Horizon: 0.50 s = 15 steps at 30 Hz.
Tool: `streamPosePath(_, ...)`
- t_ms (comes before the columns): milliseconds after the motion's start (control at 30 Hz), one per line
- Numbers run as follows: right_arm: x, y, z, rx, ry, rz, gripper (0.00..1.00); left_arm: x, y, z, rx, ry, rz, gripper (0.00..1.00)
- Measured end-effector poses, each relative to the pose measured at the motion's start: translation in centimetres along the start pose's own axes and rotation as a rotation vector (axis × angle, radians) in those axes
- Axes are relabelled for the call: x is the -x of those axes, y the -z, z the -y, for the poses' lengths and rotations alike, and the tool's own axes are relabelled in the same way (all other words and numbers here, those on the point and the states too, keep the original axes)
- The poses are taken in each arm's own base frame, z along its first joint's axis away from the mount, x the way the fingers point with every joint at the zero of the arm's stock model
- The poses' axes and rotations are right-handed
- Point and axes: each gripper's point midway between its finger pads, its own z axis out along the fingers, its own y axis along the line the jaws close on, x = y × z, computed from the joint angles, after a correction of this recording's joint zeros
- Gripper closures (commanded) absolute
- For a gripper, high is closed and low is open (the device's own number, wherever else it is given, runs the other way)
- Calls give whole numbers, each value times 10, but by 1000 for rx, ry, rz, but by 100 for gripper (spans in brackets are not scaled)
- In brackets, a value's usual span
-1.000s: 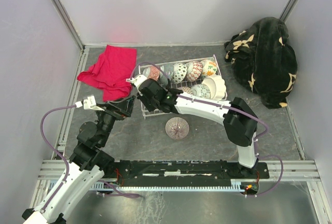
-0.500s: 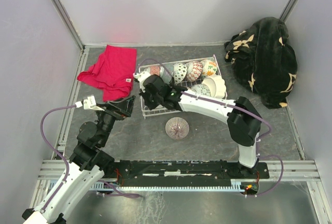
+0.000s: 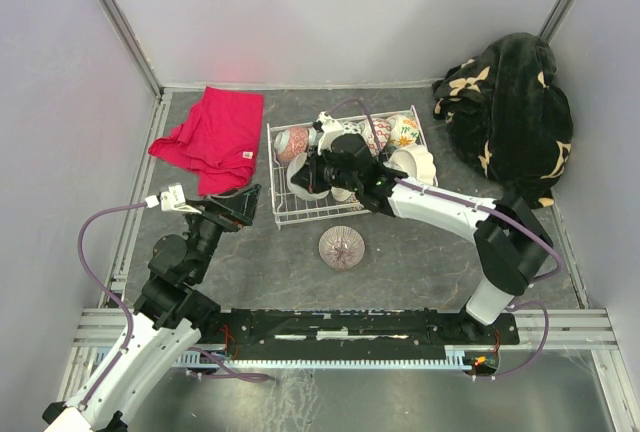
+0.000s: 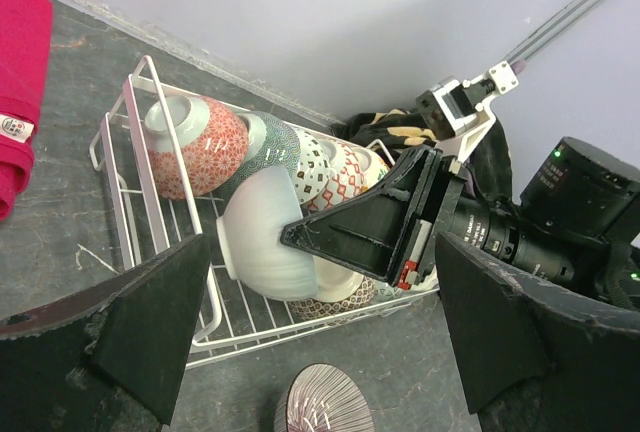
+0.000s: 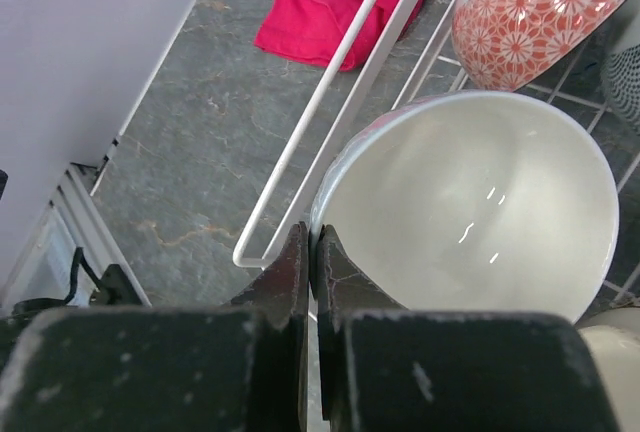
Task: Load the bowls into the dish rack
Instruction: Pick up the bowl from the dish rack.
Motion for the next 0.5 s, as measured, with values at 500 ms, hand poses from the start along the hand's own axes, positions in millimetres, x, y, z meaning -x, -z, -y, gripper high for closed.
streamPosePath(500, 6, -18, -6, 141, -219, 111, 98, 0, 0, 0, 0, 0, 0, 1)
